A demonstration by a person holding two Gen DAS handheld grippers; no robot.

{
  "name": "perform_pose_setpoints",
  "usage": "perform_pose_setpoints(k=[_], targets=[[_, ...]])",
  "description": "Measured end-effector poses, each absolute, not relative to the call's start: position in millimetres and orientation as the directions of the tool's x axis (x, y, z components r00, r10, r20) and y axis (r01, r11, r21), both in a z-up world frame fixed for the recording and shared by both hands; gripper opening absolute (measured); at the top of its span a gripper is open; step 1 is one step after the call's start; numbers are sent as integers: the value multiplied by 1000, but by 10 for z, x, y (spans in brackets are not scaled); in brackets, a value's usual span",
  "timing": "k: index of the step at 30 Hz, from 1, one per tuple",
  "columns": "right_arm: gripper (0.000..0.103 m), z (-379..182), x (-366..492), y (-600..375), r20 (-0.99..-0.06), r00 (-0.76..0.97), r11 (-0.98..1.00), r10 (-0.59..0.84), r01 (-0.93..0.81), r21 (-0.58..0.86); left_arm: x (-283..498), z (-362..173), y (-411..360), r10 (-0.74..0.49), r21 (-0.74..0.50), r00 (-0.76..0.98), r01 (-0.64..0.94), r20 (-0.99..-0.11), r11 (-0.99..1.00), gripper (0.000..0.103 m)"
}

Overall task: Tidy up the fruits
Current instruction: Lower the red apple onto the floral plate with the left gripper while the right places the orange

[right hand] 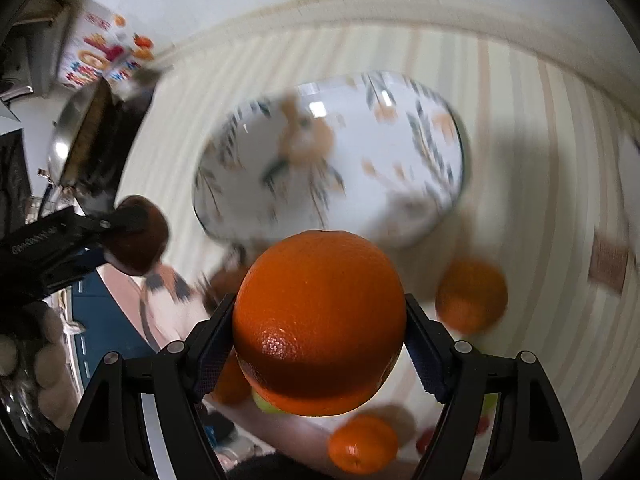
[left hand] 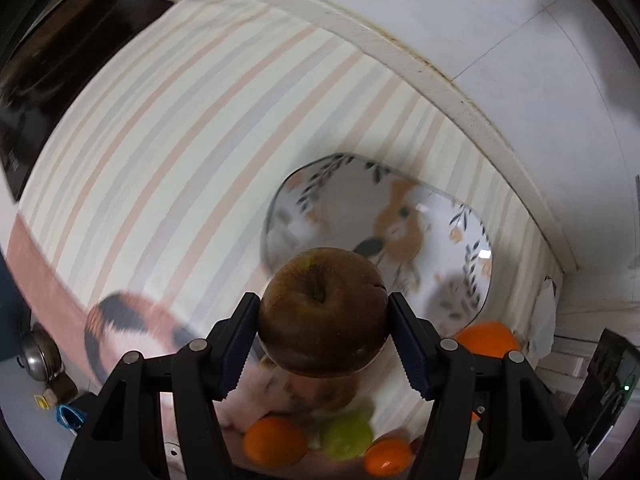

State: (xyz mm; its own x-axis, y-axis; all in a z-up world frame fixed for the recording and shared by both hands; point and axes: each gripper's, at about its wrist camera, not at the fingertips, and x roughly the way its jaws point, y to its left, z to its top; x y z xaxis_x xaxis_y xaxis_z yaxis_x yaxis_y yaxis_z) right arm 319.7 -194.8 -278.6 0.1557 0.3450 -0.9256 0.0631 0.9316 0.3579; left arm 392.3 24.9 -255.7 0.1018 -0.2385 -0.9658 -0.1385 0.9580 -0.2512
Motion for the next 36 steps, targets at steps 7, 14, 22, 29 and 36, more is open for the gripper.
perform_pose_setpoints(k=[7, 14, 22, 29, 36], targets=[[80, -2898, 3976, -1927, -943, 184, 957, 279, 28, 289, 4508, -2951, 8, -240, -240, 16, -142, -971, 960, 62], [80, -3230, 4468, -1817, -963, 156, 975, 219, -2, 221, 4774, -3177, -91, -275, -263, -56, -161, -960, 951, 62], [80, -3416, 4609, -1813, -969, 123, 977, 212, 0, 214, 4804, -3313, -288, -253, -238, -105, -135, -962, 962, 63], [81, -3499, 4646, -1874, -968, 98, 971, 230, 37, 234, 4841, -3325, -353, -223, -207, -115, -138, -968, 969, 63], [94, -3343, 4614, -1962, -970, 96, 972, 225, 52, 231, 4790, -3146, -296, -193, -184, -72, -115, -978, 976, 83]])
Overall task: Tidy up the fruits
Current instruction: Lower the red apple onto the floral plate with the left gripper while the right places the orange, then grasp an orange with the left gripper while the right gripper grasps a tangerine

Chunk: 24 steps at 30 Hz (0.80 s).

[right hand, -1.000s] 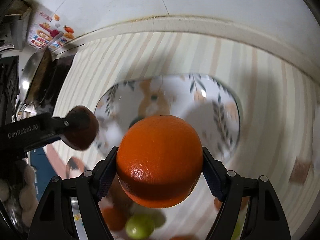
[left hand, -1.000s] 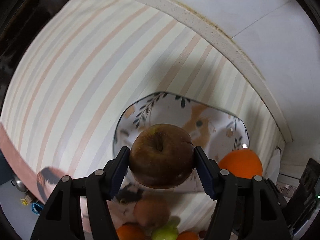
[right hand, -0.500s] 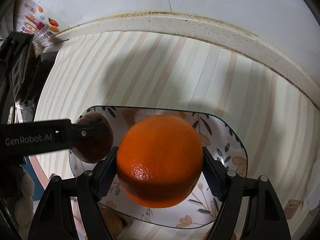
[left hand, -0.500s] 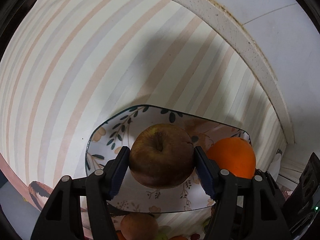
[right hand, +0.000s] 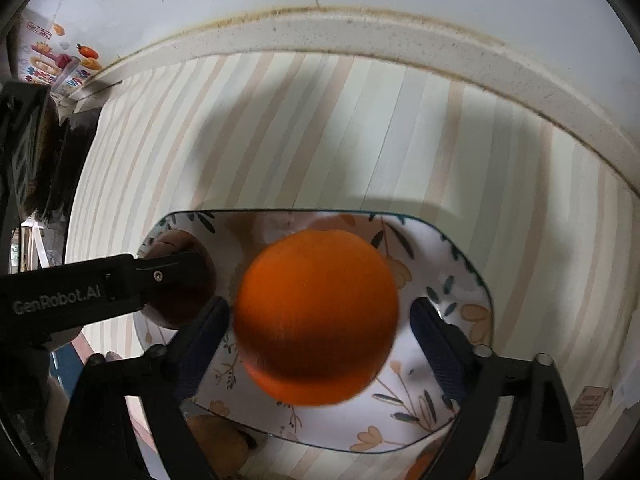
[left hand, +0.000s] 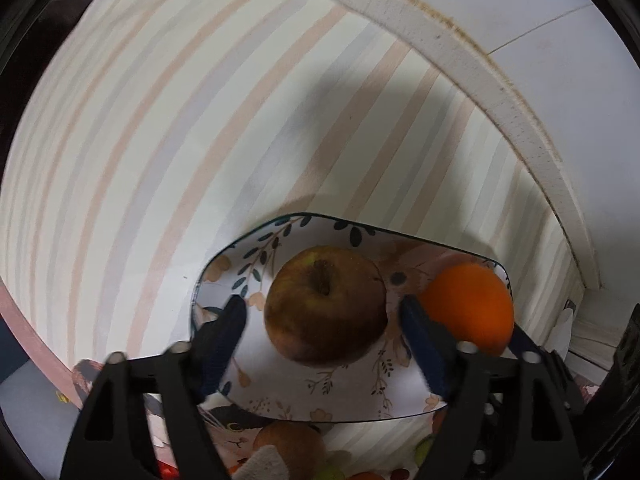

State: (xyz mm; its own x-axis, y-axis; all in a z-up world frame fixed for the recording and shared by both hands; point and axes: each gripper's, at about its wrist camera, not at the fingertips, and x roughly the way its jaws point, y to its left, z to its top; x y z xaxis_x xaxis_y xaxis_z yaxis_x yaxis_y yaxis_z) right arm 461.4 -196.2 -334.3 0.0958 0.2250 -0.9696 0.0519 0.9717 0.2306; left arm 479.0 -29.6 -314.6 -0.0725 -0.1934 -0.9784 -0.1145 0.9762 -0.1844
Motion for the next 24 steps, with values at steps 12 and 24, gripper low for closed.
perform_pose_setpoints(k=[12, 24], targets=[[95, -2698, 4052, -2069, -980, 151, 990, 127, 46, 135, 4135, -2396, -200, -26, -24, 153, 13, -988, 1000, 85], [95, -2084, 3267, -2026, -957, 270, 992, 109, 33, 123, 3318, -1798, -12, -42, -35, 285, 30, -958, 999, 85]])
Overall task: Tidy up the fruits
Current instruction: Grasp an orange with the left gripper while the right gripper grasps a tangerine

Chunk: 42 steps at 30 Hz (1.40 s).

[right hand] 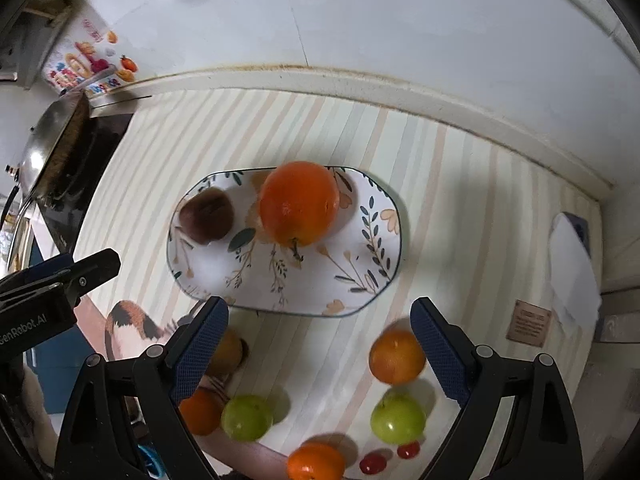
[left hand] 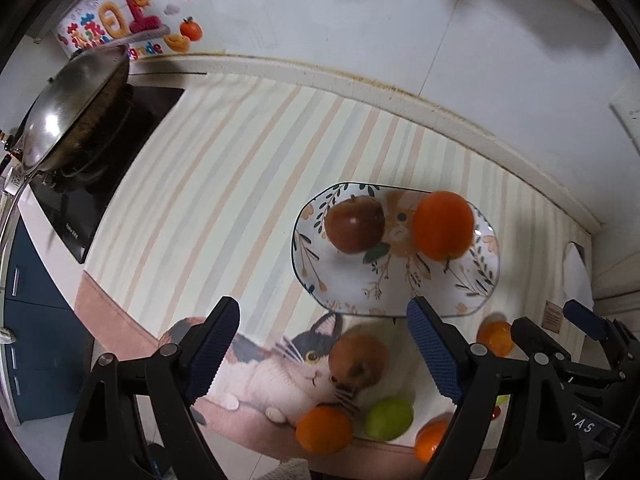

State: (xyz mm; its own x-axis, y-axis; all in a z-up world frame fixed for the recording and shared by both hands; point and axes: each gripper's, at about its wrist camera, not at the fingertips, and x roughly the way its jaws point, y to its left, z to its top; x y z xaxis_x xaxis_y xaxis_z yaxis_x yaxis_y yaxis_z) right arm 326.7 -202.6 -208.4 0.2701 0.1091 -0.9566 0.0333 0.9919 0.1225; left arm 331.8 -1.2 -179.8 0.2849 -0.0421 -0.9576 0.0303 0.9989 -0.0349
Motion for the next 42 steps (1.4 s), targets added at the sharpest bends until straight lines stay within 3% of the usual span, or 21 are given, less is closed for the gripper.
perform_pose_setpoints(k=[11, 21, 27, 36, 42], targets=[[95, -1329, 2739, -1952, -913, 389, 992, 119, -2, 129, 2764, -1346, 78, -65, -52, 375, 45, -925, 998, 85], [95, -1084, 2427, -1901, -894, 419, 985, 157, 1, 174, 2478, -1286, 114, -82, -72, 378, 40, -922, 997, 85], [95, -1665, 2259, -1954, -942, 289, 982, 168, 37, 186, 2383, -1846, 120, -33, -23, 257, 41, -966, 999, 85], [94, -3072, 1863, -2057, -970, -50, 964, 240, 131, 232, 2257, -2941, 150, -25, -25, -10, 30, -1000, 999, 85], [92, -3364, 1725, -1997, -961, -83, 961, 263, 117, 252, 2246, -3247, 44, -57, -60, -56, 59, -997, 996, 87]])
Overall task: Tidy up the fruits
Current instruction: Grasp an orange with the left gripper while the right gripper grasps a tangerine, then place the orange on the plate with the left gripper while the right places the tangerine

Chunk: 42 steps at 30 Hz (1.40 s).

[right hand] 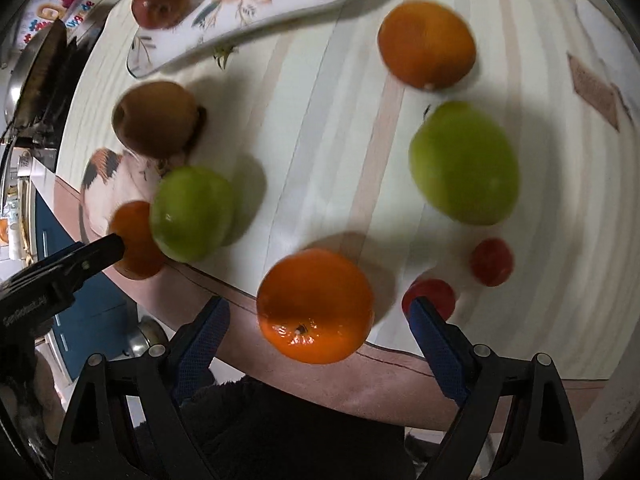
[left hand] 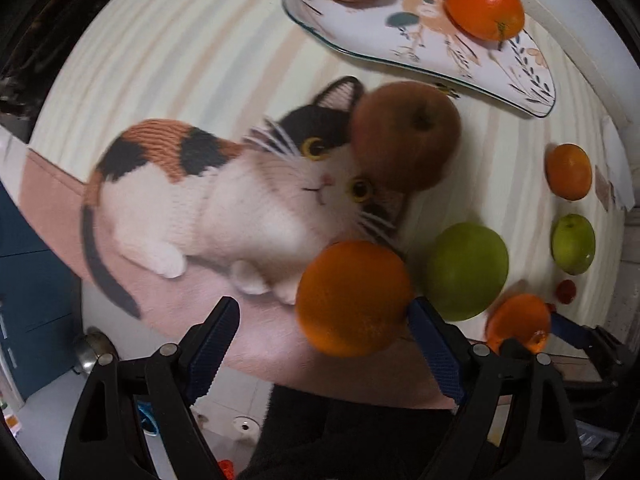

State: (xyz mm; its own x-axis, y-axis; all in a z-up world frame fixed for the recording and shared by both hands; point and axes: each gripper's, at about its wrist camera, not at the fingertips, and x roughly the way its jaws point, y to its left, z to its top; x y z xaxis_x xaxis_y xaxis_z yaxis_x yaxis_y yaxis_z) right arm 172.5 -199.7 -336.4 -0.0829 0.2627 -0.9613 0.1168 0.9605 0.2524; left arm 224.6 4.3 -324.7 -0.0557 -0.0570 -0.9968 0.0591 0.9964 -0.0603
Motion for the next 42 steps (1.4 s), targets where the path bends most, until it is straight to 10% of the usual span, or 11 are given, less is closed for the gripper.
perform_pose_setpoints(k=[12, 14, 42], targets=[[68, -3467, 1554, -1787, -986, -78, 989, 146, 29, 144, 2093, -3456, -59, -49, -56, -56, 129, -997, 990, 77], [68, -3479, 1534, -1793, -985, -74, 988, 154, 23, 153, 2041, -3552, -40, -55, -64, -81, 108, -995, 992, 63], [67, -3554, 2005, -1865, -972, -121, 972, 199, -102, 212, 2300, -3583, 102, -141, -138, -78, -47, -987, 989, 63]])
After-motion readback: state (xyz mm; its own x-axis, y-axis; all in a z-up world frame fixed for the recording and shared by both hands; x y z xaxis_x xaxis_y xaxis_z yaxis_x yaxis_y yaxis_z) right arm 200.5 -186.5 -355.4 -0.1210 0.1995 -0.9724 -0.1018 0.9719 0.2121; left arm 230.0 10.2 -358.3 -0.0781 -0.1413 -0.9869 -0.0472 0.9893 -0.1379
